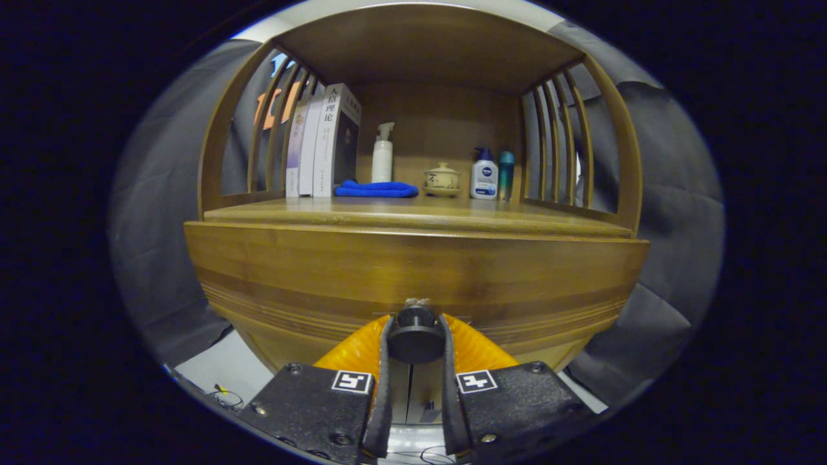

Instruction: Pull open the drawer, take out the items inside it, and place them on the countertop above the cabinet.

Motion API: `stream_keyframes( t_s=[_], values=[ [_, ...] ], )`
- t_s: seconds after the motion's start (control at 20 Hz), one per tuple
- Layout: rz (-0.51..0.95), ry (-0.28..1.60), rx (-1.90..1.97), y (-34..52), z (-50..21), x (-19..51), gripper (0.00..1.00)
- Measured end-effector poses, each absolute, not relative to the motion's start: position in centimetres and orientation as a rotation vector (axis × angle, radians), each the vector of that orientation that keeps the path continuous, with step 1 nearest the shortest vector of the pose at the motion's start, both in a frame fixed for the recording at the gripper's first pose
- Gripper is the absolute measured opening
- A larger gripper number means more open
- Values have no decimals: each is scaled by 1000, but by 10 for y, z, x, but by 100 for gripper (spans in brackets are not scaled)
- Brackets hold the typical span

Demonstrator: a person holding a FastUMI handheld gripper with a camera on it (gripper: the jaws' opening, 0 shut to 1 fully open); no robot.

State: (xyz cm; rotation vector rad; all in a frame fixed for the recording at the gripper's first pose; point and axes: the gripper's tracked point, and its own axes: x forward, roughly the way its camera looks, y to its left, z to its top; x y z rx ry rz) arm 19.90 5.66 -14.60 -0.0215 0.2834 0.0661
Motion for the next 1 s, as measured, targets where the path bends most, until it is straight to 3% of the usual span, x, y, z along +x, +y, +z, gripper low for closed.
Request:
stream_keyframes(
  t_s=[1.0],
  values=[
    [98, 339, 4, 46, -158, 63, 34]
  ],
)
